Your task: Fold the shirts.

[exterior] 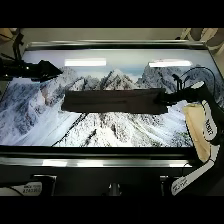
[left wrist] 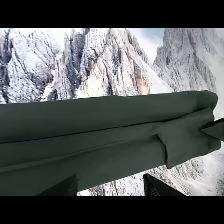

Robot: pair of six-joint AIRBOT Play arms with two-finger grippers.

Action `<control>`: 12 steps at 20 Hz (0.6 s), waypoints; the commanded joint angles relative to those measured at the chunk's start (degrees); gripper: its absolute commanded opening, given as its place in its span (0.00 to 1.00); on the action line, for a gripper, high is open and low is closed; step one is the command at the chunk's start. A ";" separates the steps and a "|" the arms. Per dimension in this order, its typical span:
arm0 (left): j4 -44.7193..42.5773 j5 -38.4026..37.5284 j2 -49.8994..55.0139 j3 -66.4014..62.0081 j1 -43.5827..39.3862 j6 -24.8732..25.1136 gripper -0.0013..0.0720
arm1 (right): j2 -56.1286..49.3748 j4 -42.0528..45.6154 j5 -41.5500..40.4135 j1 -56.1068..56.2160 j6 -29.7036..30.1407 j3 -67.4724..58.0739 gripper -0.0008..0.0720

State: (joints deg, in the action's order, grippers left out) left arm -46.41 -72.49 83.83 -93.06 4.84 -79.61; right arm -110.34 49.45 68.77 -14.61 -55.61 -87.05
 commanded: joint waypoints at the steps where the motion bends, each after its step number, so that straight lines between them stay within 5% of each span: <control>1: -0.04 0.31 -0.17 0.00 -4.04 0.74 0.70 | 0.17 -4.02 -0.13 1.62 -0.96 -0.13 0.05; 2: -0.07 1.09 0.66 0.04 -5.55 1.97 0.57 | 1.11 -6.21 -0.22 1.60 -0.63 -0.13 0.04; 3: -0.07 3.06 1.92 0.26 -7.61 3.72 0.20 | 2.64 -8.00 -0.35 1.62 0.15 -0.13 0.04; 4: -0.09 6.23 3.52 0.48 -9.92 6.03 0.06 | 4.31 -8.94 -0.31 1.62 0.42 -0.15 0.04; 7: -0.07 16.83 11.65 0.17 -16.92 7.04 0.06 | 10.73 -9.90 1.11 1.66 0.35 -0.13 0.04; 12: 1.64 18.14 24.90 -2.47 -26.12 0.04 0.06 | 20.37 -9.88 7.58 1.68 -0.79 -0.13 0.04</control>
State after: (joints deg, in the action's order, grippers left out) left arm -46.22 -57.10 102.24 -94.41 -16.14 -76.86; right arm -94.89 40.27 72.75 -12.99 -55.86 -87.11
